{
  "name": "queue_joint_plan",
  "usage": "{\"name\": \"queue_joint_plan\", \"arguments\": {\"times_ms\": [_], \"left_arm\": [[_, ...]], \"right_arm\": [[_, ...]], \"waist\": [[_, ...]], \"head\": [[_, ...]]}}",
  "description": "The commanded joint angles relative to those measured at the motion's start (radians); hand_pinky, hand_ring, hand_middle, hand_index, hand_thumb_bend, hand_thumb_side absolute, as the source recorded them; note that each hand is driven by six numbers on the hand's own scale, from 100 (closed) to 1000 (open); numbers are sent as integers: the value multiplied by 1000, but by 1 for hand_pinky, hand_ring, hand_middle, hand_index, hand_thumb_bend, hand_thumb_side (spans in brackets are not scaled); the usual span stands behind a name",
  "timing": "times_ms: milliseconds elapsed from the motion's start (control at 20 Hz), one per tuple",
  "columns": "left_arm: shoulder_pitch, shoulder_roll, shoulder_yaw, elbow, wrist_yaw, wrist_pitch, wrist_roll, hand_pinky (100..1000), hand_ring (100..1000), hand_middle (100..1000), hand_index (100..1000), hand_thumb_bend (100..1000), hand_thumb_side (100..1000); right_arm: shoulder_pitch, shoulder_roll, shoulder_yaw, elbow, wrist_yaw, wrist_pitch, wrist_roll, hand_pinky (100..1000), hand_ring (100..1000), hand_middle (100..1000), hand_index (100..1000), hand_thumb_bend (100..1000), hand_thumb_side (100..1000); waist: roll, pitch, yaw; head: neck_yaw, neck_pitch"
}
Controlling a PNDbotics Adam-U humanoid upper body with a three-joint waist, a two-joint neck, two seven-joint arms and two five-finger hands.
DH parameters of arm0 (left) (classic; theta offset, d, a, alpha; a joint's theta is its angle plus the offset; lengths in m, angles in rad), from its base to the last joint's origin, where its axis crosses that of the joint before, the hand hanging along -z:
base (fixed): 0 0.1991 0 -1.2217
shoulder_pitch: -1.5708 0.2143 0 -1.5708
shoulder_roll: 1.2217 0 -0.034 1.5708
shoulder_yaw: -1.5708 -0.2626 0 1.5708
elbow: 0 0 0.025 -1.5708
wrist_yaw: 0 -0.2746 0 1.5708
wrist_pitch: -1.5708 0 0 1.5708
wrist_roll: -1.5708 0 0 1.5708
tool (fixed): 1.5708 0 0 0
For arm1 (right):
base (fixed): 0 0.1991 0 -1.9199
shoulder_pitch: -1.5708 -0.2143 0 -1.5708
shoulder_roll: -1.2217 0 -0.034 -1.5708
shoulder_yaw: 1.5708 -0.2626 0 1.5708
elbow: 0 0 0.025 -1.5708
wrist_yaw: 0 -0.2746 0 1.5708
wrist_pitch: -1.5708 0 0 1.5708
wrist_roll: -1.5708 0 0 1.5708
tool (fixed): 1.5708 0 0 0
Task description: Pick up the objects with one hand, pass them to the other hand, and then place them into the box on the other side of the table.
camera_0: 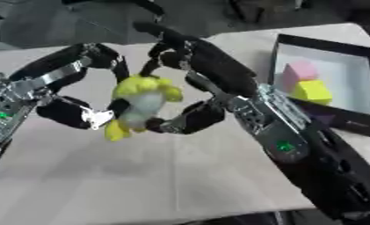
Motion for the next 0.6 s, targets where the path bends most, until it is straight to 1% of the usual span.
{"name": "queue_joint_plan", "arguments": {"times_ms": [50, 150, 300, 600], "left_arm": [[-22, 6, -1, -26, 17, 3, -16, 652, 519, 498, 628, 118, 195], [-24, 4, -5, -27, 20, 4, -24, 652, 519, 499, 628, 127, 191], [-24, 2, -6, -27, 21, 5, -29, 652, 520, 499, 628, 121, 194], [-24, 0, -7, -24, 17, 3, -31, 652, 521, 501, 629, 123, 193]], "right_arm": [[-13, 8, -1, 4, 25, 23, -19, 827, 750, 1000, 686, 602, 288], [-13, 11, 2, 9, 31, 27, -23, 827, 750, 1000, 681, 611, 290], [-13, 13, 6, 13, 33, 28, -22, 827, 750, 1000, 673, 596, 291], [-12, 14, 9, 13, 22, 25, -21, 825, 745, 1000, 624, 554, 272]], "waist": [[0, -17, 2], [-1, -18, 2], [-2, -19, 3], [-2, -19, 3]], "head": [[-7, -1], [-9, -1], [-13, -1], [-17, -1]]}}
